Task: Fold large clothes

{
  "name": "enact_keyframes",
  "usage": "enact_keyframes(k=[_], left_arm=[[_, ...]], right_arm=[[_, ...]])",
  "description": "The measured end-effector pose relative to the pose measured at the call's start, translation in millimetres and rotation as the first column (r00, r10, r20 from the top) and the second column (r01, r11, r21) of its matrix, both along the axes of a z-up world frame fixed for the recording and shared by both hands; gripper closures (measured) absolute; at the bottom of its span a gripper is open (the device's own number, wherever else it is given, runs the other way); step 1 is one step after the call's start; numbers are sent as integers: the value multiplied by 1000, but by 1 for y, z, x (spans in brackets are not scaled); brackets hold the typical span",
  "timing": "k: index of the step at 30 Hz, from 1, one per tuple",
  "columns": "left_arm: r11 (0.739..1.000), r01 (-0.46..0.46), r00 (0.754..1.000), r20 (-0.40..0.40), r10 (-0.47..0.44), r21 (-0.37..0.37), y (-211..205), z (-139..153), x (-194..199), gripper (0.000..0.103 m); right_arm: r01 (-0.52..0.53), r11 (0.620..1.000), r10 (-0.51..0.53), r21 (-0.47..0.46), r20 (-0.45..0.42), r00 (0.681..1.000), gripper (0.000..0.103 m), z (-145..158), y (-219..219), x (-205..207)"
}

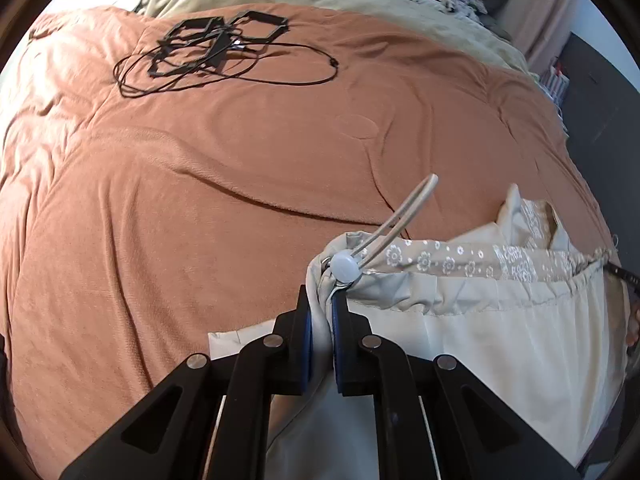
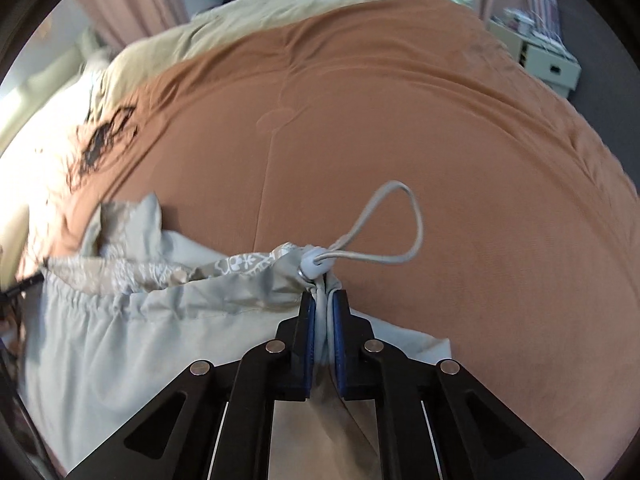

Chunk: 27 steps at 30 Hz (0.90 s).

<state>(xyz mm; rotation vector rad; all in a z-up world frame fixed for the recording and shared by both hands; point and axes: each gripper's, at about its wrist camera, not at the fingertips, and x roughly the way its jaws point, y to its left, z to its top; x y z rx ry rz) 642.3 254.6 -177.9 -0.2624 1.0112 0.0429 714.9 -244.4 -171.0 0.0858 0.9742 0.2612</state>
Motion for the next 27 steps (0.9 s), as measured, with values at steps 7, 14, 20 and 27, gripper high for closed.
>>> enact_keyframes(k=[7, 14, 20, 27], left_arm=[[998, -30, 997, -76, 34, 60, -6, -30, 21, 92], [997, -52, 991, -118, 59, 62, -6, -25, 25, 79], [993, -115, 993, 0, 115, 30, 13, 27, -11, 31], [988, -148, 989, 14, 149, -53, 23, 49, -70, 31]], right_arm=[[63, 998, -64, -25, -19, 998, 96, -17, 8, 18], [103, 988, -108, -113, -35, 994, 67, -27, 16, 26], [125, 990, -126, -65, -18, 992, 43, 5, 1, 3], [103, 994, -103, -22, 22, 994, 43, 45, 7, -48]])
